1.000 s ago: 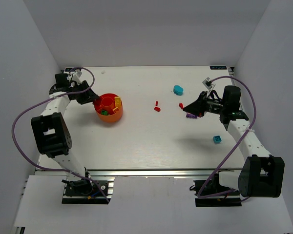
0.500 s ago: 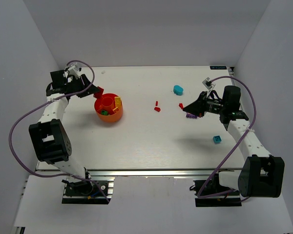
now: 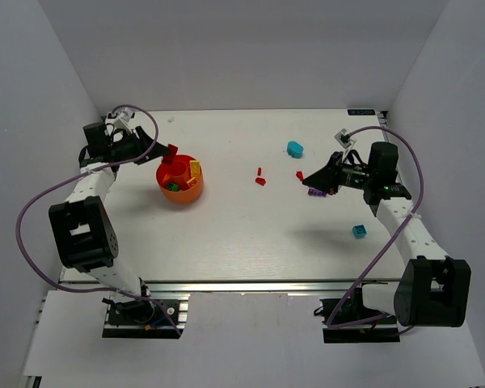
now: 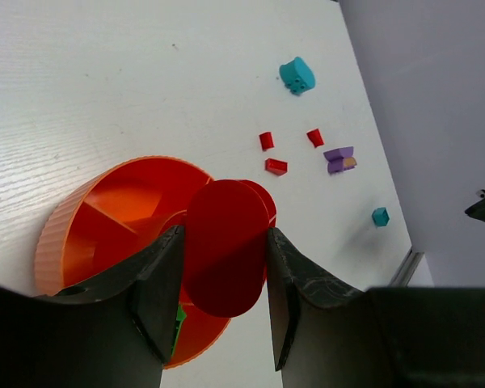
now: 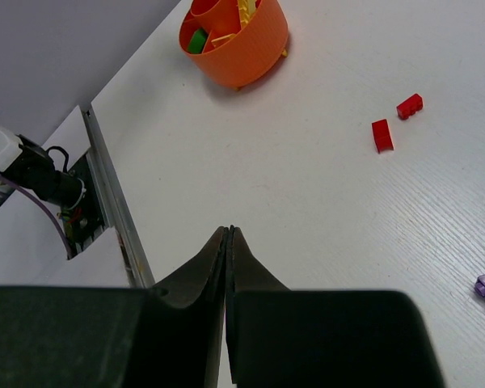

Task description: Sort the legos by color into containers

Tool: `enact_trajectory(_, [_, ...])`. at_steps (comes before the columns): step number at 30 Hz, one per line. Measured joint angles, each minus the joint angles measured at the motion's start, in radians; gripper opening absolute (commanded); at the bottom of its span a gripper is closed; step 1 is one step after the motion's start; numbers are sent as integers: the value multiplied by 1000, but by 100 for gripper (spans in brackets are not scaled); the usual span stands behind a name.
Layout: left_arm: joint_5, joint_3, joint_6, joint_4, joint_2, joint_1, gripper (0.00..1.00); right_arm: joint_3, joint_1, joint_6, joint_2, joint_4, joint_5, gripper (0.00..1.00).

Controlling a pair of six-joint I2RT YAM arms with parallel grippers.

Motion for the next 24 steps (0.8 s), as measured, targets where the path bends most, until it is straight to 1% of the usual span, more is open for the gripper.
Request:
enact_trajectory(3, [29, -14, -27, 48, 0, 5, 38, 0, 0, 0, 0, 0, -2, 3])
enact_trajectory(7, [48, -29, -46, 73, 0, 16, 38, 0, 0, 0, 0, 0, -3, 3])
enact_trajectory(17, [77, -79, -94, 161, 13, 97, 38, 0, 0, 0, 0, 1, -10, 4])
enact_trajectory(24, [85, -94, -107, 183, 63, 101, 39, 0, 0, 0, 0, 1, -17, 3])
